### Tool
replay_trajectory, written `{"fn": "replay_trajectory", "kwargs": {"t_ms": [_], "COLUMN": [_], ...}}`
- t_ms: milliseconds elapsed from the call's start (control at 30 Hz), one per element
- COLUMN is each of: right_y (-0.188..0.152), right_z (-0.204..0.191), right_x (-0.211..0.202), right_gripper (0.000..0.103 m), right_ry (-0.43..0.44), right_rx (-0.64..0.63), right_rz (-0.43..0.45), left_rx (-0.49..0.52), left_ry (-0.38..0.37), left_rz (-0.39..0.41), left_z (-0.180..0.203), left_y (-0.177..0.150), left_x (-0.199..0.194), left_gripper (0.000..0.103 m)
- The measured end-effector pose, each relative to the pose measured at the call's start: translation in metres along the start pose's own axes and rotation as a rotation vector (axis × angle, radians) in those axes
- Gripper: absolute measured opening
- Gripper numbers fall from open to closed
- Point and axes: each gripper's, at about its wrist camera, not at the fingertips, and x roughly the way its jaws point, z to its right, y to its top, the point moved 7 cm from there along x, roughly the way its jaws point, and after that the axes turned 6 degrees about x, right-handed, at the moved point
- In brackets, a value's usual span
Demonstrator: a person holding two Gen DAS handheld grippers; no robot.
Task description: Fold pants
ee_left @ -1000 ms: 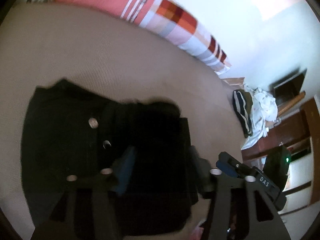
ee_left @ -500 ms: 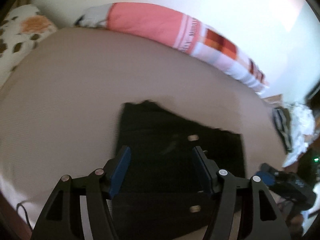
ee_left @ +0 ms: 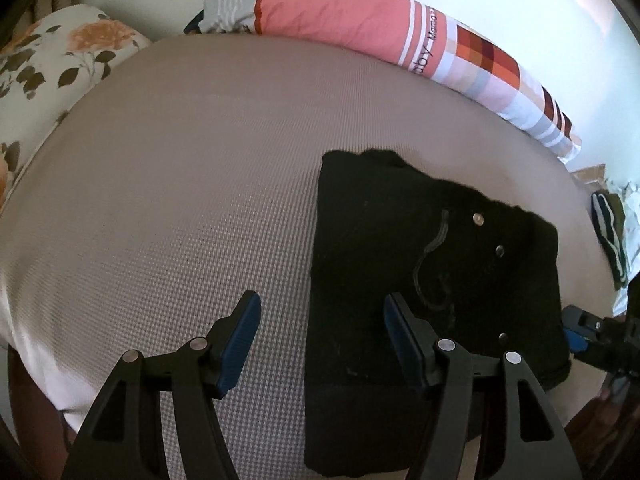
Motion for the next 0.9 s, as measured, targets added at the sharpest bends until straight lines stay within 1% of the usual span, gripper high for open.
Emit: {"fn": "replay_trajectory", "kwargs": {"t_ms": [167, 200, 267, 300, 500, 700, 900], "right_y": [0.002, 0.003, 0.005, 0.007, 0.022, 0.039, 0.045], "right_z": [-0.003, -0.003, -0.003, -0.003, -0.014, -0.025, -0.032], "right_x": [0.006, 0.007, 0.012, 0.014, 0.026, 0.042, 0.050], "right_gripper": [0.063, 0.062, 0.052, 0.051, 0.051, 0.051, 0.050], "right_ry": [0.008, 0.014, 0.038, 0.049, 0.072, 0.099, 0.102], "right_rx": [-0.009, -0.008, -0.001, 0.006, -0.026, -0.059, -0.072], "right_rz": [-0.003, -0.001, -0.014, -0.021, -0.027, -0.043, -0.048], "left_rx": [0.017, 0.018, 0.028, 0.031, 0.018, 0.016, 0.019], "left_ry": [0.007, 0.007, 0.010, 0.014, 0.006, 0.009, 0.015], "left_rz": [-0.005, -0.007, -0.004, -0.003, -0.004, -0.005, -0.003], "left_z": [0.000, 0.000, 0.000, 0.000, -0.003, -0.002, -0.002], "left_y": [-0.008, -0.008, -0.009, -0.009, -0.011, -0.010, -0.010], "left_x": [0.008, 0.009, 0.010, 0.010, 0.013, 0.013, 0.014], "left_gripper": [0.070, 0.070, 0.071, 0.073, 0.078, 0.079, 0.080]}}
